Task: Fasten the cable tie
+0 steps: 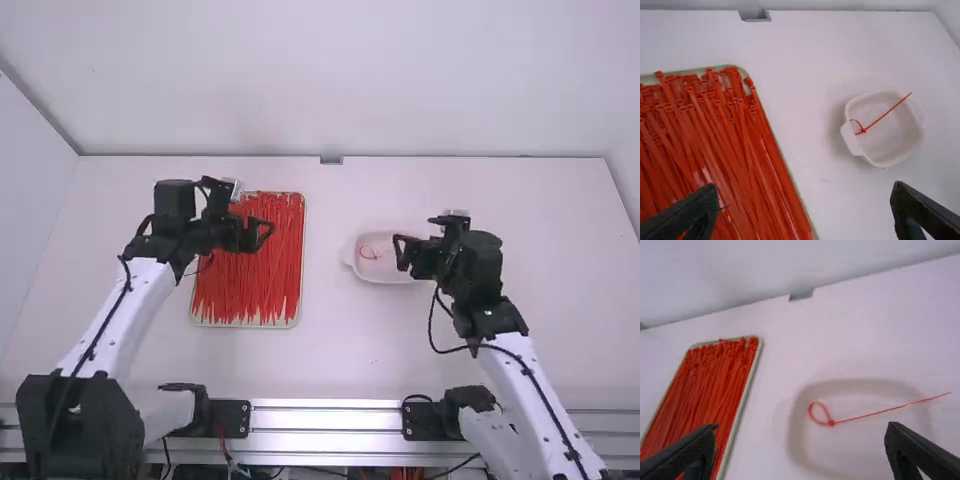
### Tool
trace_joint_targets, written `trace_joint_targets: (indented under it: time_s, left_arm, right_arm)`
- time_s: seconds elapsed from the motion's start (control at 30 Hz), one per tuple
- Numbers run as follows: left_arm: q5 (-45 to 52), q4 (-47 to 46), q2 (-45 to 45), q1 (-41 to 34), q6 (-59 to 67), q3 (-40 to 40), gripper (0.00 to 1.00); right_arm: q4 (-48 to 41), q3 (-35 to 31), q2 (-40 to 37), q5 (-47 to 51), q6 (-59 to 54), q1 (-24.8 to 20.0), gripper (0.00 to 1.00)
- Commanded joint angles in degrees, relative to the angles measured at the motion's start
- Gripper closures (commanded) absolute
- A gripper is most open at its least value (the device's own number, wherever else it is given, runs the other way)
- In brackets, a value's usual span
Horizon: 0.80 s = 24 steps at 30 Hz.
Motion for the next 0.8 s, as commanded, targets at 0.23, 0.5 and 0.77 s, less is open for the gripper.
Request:
trace_joint_targets:
  time_s: [0.23, 0.5, 0.77]
  left_arm:
    - [-9.8, 8.3, -10.1, -0.8, -1.0, -9.5, 0.25]
    - [-20.0, 18.2, -20.3, -0.8, -1.0, -19.6, 0.42]
    - [-30.6, 18.2, -30.8, -0.8, -1.0, -30.2, 0.61]
  right_arm:
    - [1.8, -10.9, -10.7, 11.7, -11.7, -7.7, 0.28]
    - [1.8, -21.9, -21.8, 14.5, -17.1, -7.7, 0.47]
    - [1.8, -32.2, -32.1, 14.5, -17.1, -7.7, 0.65]
